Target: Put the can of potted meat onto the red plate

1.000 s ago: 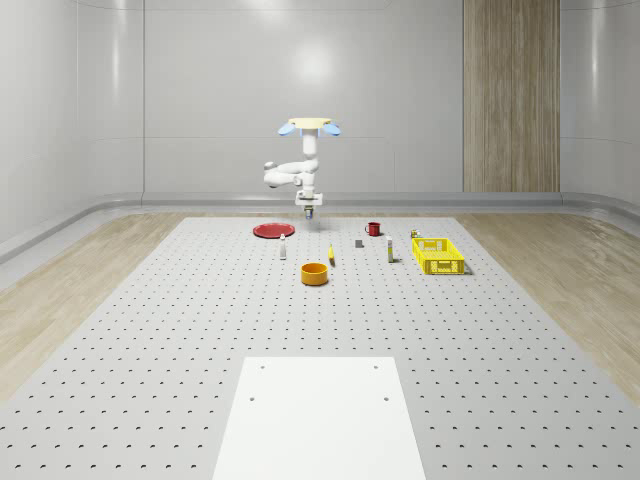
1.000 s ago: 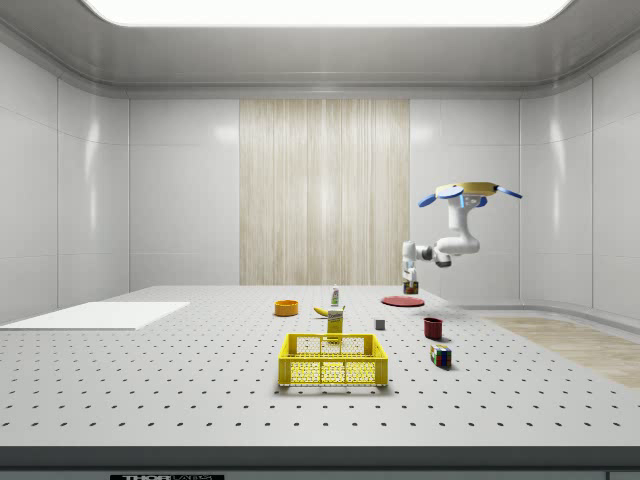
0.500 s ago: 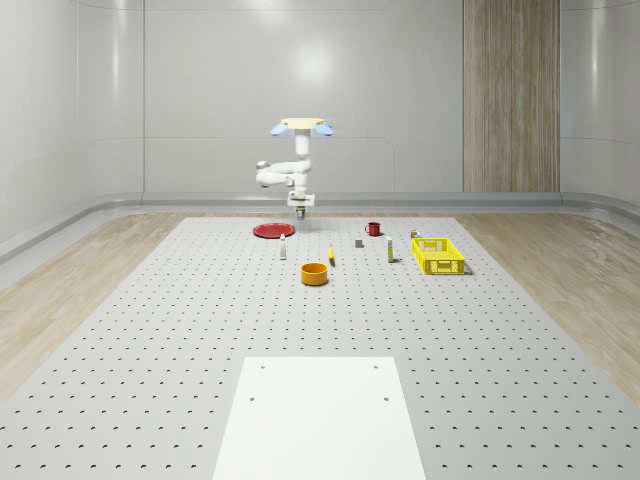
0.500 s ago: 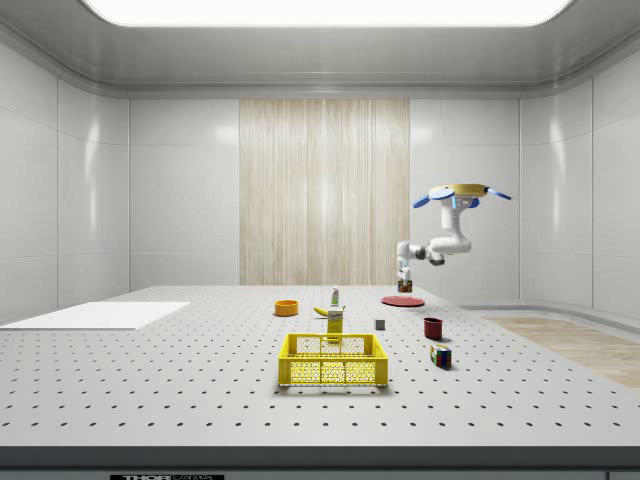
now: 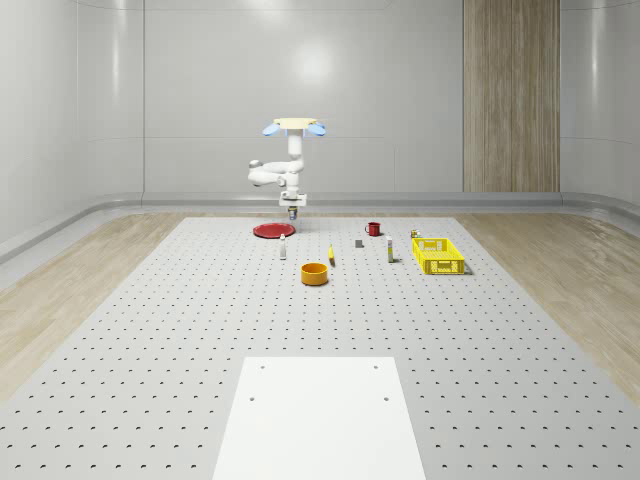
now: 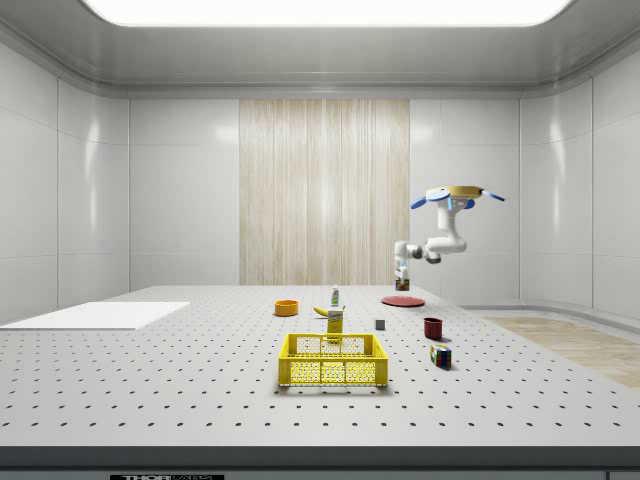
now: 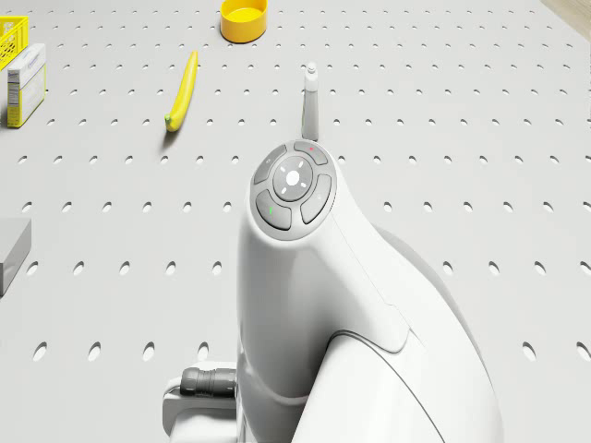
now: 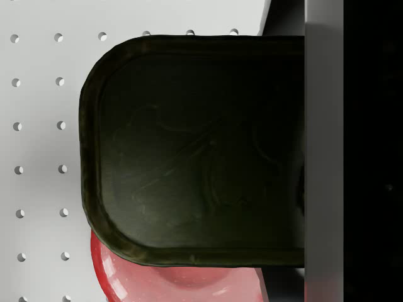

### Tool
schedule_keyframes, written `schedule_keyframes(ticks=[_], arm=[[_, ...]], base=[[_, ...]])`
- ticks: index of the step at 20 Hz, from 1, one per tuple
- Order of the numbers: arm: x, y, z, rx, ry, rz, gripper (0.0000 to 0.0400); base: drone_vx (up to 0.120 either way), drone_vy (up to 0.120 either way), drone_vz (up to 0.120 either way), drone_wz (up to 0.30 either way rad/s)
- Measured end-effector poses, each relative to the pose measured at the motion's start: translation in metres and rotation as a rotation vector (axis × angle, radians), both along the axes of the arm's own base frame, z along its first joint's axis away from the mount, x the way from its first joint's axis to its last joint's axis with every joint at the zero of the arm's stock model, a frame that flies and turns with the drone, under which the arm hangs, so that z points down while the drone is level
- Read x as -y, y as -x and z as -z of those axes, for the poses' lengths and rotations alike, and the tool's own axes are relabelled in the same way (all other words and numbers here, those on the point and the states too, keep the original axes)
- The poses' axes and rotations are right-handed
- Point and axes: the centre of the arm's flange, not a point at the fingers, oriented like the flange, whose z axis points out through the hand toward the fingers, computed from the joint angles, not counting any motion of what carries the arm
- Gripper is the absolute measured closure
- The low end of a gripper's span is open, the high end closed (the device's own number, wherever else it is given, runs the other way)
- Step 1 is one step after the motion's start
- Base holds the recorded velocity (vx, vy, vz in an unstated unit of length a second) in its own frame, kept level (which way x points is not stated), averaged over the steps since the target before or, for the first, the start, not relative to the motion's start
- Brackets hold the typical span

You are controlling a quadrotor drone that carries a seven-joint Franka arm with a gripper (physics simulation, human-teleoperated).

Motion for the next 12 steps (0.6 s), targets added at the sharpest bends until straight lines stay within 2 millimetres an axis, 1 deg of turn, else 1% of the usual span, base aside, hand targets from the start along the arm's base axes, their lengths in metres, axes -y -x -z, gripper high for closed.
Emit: schedule_keyframes(ticks=[12], arm=[[0.0, 0.0, 0.0, 0.0, 0.0, 0.0, 0.0117]], base=[[0.0, -0.12, 0.0, 0.0]])
